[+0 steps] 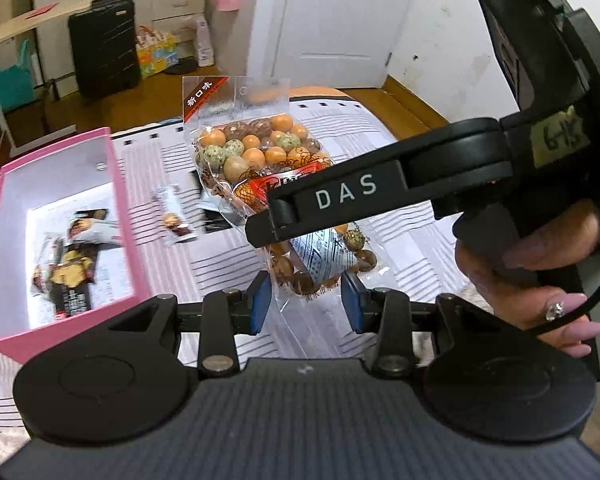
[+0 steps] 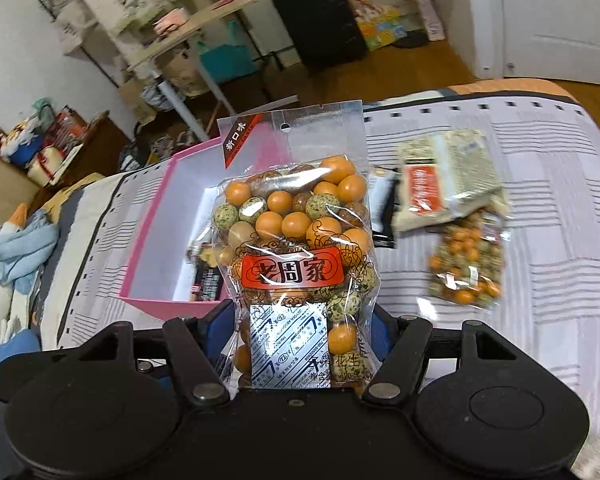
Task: Organize snacks
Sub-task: 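Carry the peanut bag into the pink box and open the right tool, then raise the right tool out of the box toward the snack pile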
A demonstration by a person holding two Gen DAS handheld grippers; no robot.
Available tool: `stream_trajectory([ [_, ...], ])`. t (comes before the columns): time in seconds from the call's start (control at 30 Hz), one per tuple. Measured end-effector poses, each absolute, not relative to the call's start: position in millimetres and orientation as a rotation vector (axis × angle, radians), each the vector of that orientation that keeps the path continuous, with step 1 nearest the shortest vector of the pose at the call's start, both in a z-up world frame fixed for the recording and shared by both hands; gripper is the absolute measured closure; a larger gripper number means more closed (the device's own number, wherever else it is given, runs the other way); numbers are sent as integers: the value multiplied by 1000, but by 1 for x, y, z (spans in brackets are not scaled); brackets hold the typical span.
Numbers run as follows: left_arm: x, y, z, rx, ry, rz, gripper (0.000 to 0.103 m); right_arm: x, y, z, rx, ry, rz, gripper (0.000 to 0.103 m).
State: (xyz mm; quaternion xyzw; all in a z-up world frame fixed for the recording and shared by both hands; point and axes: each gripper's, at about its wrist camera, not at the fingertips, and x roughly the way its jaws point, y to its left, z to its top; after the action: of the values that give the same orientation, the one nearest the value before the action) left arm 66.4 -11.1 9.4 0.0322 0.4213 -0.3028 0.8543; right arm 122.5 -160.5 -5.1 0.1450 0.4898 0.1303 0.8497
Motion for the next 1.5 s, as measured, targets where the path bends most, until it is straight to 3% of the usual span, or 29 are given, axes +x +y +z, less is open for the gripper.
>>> stream_trajectory([
  [0.37, 106, 60, -8, 17, 827, -503, 66, 187, -93, -26, 311, 1029, 425, 31],
  [0.67, 164, 113, -49, -38, 848, -380, 66, 232, -45, -77, 353, 1060, 461, 31],
  [1.13, 198, 143, -83, -84, 836, -301, 63, 257, -21, -99, 391, 1100, 466, 26],
  [1.23, 203, 138, -94, 23, 855, -220, 65, 252, -20, -97, 350, 1066, 465, 27],
  [1.5, 198, 142, -94, -42, 912, -218, 65, 234, -48, -53, 297, 1002, 488, 27],
])
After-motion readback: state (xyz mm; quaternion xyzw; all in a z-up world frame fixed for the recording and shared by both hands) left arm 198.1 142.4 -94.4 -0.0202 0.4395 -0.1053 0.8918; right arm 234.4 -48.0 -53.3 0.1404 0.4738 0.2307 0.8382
